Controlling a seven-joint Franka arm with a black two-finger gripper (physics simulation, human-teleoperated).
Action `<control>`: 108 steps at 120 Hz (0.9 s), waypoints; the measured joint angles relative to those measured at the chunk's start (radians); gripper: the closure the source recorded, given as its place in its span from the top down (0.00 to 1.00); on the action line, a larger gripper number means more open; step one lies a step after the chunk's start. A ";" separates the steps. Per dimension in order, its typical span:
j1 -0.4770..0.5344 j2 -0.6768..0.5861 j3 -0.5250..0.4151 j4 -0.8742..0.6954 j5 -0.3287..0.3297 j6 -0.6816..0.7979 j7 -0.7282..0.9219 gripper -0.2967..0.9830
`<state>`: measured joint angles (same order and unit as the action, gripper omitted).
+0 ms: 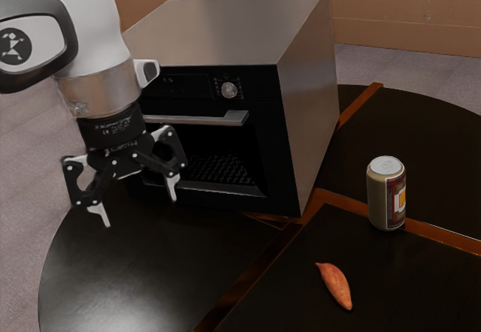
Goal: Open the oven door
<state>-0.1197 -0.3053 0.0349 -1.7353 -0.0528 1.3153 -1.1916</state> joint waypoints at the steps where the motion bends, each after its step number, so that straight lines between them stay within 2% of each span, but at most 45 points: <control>1: 0.000 0.000 0.000 0.000 -0.001 0.007 -0.015 0.77; 24: 0.001 -0.007 0.011 0.004 -0.002 0.102 -0.314 0.77; 30: 0.027 0.001 0.027 0.030 0.007 0.115 -0.384 0.77; 46: 0.115 0.121 0.071 0.171 0.033 0.142 -0.526 0.77; 54: 0.123 0.147 0.139 0.197 0.038 0.173 -0.554 0.77; 63: 0.134 0.108 0.171 0.135 0.041 0.250 -0.573 0.77; 108: 0.120 0.108 0.179 0.040 0.047 0.510 -0.605 0.77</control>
<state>0.0003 -0.1973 0.2144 -1.6948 -0.0061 1.8253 -1.7963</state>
